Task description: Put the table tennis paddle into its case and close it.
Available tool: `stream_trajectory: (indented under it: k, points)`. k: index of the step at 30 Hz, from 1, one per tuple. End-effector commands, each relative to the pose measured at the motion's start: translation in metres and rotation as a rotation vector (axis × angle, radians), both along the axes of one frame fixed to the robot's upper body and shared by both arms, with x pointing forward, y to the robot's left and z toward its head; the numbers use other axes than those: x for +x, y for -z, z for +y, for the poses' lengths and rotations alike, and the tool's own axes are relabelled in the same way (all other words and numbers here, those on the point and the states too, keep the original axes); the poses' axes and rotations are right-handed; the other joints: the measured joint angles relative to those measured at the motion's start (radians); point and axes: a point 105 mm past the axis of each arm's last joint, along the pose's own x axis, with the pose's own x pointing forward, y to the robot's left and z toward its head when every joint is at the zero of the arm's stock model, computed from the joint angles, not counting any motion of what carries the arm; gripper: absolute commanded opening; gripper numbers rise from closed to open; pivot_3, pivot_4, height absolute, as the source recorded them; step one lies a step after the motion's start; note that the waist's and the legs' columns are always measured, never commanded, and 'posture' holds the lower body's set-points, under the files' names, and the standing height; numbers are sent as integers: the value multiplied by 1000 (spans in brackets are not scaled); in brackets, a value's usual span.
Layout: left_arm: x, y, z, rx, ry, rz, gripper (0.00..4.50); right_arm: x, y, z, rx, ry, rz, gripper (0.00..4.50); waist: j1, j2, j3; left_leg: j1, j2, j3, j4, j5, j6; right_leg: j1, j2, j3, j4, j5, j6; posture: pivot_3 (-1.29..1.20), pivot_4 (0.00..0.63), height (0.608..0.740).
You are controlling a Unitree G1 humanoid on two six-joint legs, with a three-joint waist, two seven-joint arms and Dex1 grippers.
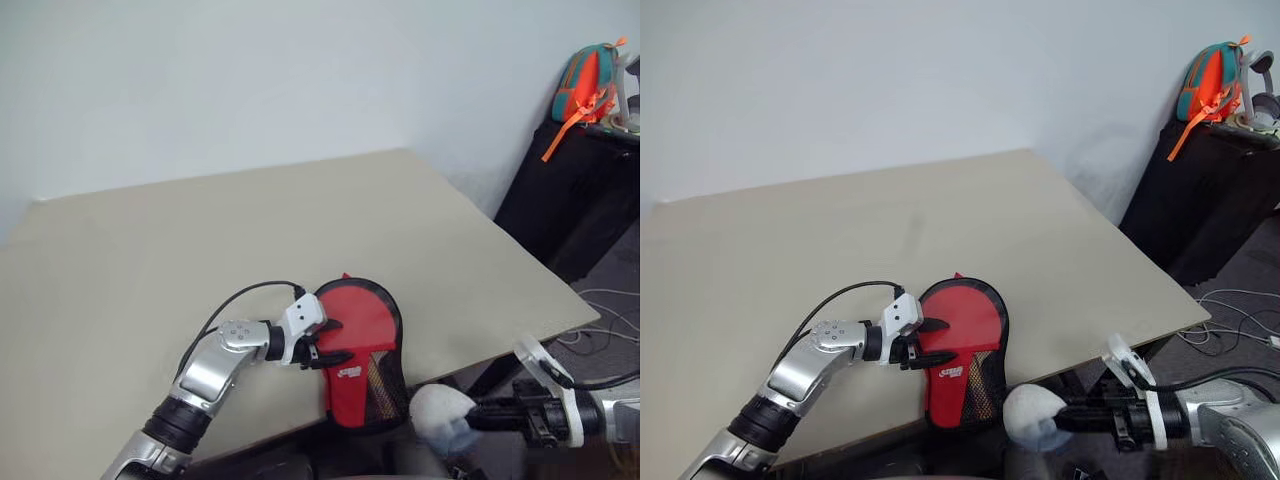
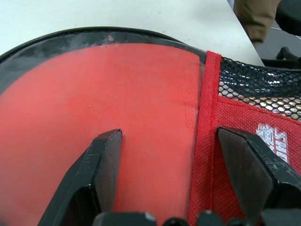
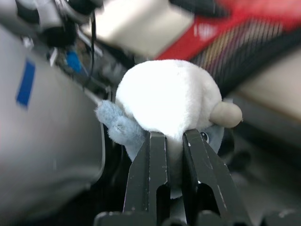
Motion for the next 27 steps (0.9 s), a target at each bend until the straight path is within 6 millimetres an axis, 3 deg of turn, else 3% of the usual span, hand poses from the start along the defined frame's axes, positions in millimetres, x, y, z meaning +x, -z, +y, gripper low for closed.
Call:
stream_trajectory:
  k: [1, 4, 8, 12, 23, 27]
  points:
    - [-22, 67, 41, 193, -96, 226, 3402, 9, -7, 14, 39, 17, -38, 7, 1, 3, -3, 0, 1, 0, -3, 0, 0, 1, -1, -4, -3, 0, 0, 0, 0, 740]
    - [-22, 69, 43, 191, -101, 227, 3402, 18, -9, 25, 68, 47, -51, 7, 2, 6, -4, 6, 1, 0, -12, 0, 0, 1, -1, -7, -8, 0, 0, 0, 0, 740]
    - [-23, 71, 44, 190, -113, 230, 3402, 52, -18, 37, 141, 185, -95, 7, 6, 9, -7, 10, 1, 1, -12, 0, 0, 0, -1, -7, -8, 0, 0, 0, 0, 740]
    - [-24, 68, 39, 186, -112, 228, 3402, 69, -23, 46, 173, 245, -110, 7, 12, 10, -7, 10, 1, 1, -12, 0, 0, -1, -1, -7, -8, 0, 0, 0, 0, 740]
    - [-20, 56, 32, 181, -116, 211, 3402, 70, -5, 73, 113, 215, -59, 7, 29, 12, -7, 21, 0, 3, -12, 0, 0, -2, -1, -6, -1, 0, 0, 0, 0, 740]
    - [-17, 52, 30, 180, -121, 210, 3402, 73, 1, 69, 85, 233, -50, 1203, 29, 13, -7, 21, 0, 3, -12, 0, 0, -3, -1, -6, -1, 0, 0, 0, 0, 740]
